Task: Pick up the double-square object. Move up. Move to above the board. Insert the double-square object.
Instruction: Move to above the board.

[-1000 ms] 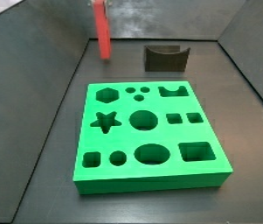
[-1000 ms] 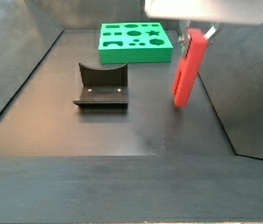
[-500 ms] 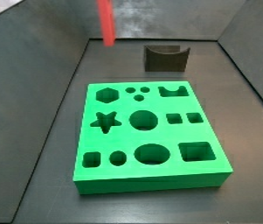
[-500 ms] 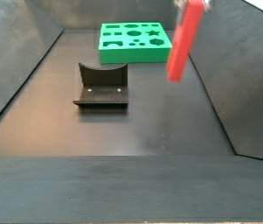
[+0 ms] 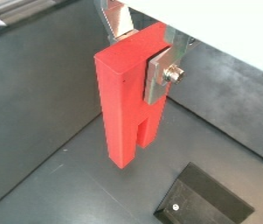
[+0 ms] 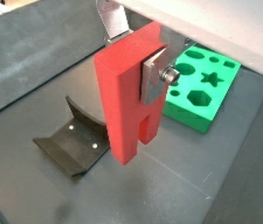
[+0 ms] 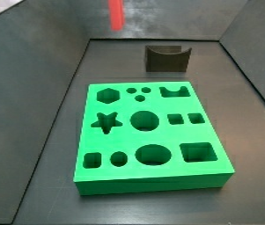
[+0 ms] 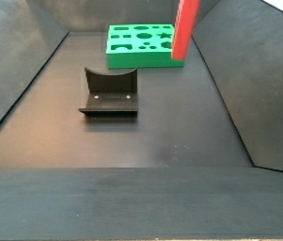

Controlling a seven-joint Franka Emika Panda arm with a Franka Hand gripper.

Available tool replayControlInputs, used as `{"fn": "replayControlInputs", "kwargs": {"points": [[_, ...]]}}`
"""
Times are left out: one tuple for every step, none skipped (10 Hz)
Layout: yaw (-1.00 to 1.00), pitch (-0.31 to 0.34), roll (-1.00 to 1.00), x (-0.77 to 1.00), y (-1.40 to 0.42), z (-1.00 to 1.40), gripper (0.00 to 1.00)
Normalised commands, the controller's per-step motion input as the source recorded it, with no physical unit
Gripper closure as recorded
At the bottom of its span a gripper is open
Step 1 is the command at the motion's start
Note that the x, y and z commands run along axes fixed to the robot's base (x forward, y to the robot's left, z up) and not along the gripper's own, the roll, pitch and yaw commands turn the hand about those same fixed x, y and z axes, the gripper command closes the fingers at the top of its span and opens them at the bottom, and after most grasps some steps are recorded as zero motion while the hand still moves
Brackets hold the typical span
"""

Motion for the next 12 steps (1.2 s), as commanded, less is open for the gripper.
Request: {"fn": "replayControlInputs", "kwargs": {"points": [[0.0, 0.054, -0.09, 0.02, -0.03, 0.23, 1.0], [0.19, 0.59, 0.17, 0.17, -1.0, 0.21, 1.0], [0.19, 0.583, 0.18, 0.17, -1.0, 0.19, 1.0], [0.14, 0.492, 0.21, 0.19, -1.0, 0.2, 1.0], [0.08, 0.371, 0.13, 0.2, -1.0, 0.19, 1.0], [0.03, 0.225, 0.08, 0.21, -1.0, 0.2, 1.0], [0.03, 0.17, 0.06, 0.21, -1.0, 0.2, 1.0], [0.02, 0.115, 0.02, 0.22, -1.0, 0.2, 1.0], [0.02, 0.1, 0.01, 0.23, -1.0, 0.2, 1.0], [0.01, 0.111, 0.01, 0.25, -1.0, 0.21, 1.0], [0.01, 0.115, 0.0, 0.26, -1.0, 0.21, 1.0], [0.01, 0.127, 0.01, 0.25, -0.84, 0.18, 1.0]]}}
